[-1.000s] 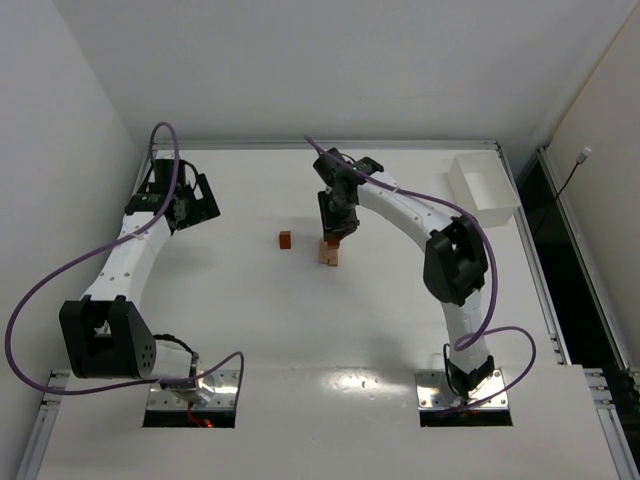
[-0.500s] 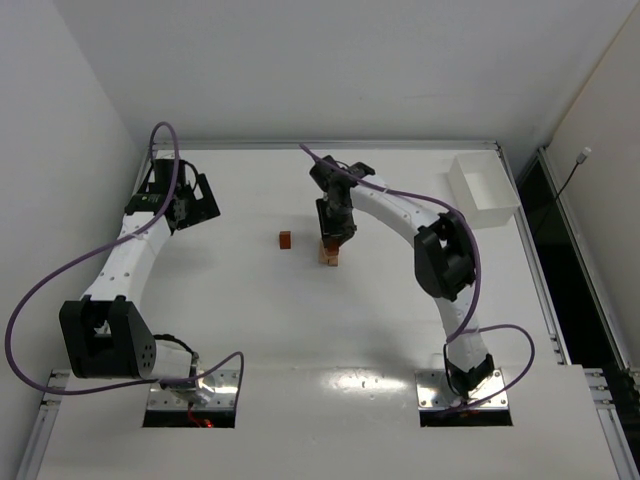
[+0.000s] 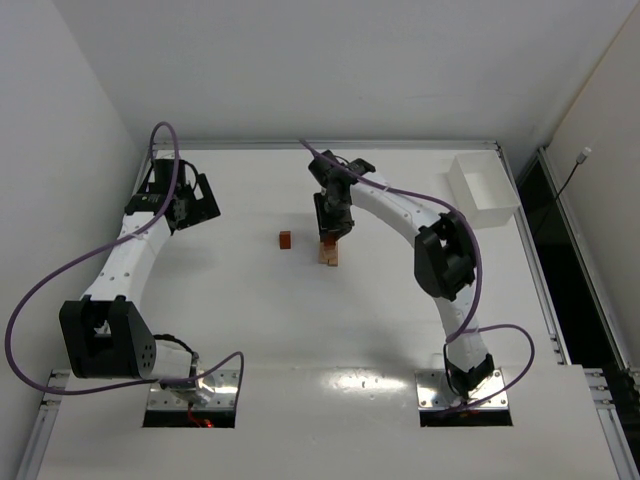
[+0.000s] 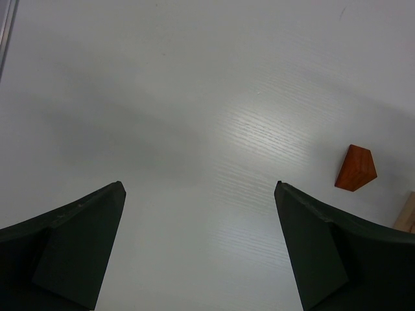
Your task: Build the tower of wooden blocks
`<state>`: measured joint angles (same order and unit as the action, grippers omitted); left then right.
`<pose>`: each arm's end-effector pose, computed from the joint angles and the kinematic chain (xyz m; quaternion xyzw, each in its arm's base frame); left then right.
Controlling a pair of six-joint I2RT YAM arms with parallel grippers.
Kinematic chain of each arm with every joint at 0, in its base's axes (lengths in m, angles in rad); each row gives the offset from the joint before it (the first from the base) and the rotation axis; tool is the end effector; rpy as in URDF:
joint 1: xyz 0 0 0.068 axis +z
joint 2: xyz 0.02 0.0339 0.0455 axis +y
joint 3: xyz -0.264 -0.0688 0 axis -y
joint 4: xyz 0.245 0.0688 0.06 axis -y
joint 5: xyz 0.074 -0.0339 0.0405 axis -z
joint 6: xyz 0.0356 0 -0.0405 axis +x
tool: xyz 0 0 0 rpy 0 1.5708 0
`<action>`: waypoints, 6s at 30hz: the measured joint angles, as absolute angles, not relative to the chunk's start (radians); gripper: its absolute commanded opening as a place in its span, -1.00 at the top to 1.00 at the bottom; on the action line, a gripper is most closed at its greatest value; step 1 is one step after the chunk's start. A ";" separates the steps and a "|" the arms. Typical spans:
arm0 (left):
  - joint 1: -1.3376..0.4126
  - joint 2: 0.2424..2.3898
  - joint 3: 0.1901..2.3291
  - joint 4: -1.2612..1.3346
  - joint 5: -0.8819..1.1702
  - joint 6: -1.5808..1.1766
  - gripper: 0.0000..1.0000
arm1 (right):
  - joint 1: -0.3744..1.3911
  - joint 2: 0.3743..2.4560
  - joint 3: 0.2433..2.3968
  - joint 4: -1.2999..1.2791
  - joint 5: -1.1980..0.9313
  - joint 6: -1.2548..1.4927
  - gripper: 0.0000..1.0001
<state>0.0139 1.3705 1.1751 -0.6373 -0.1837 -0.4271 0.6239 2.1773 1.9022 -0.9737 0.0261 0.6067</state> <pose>0.2927 0.0106 0.3029 -0.2354 0.8990 0.0100 0.3691 0.3716 0.2664 0.2177 -0.0064 0.9870 0.0820 0.1383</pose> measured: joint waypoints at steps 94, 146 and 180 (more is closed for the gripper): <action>-0.413 2.064 1.555 -0.700 -0.095 -0.434 -0.23 | 0.095 1.622 1.599 -0.836 -0.077 0.292 -0.49; -0.608 1.753 1.590 -0.798 0.042 -0.476 1.00 | 0.120 1.631 1.515 -0.822 -0.190 0.367 -0.44; -0.661 2.002 1.742 -0.823 -0.015 -0.509 1.00 | 0.120 1.603 1.485 -0.812 -0.193 0.367 -0.44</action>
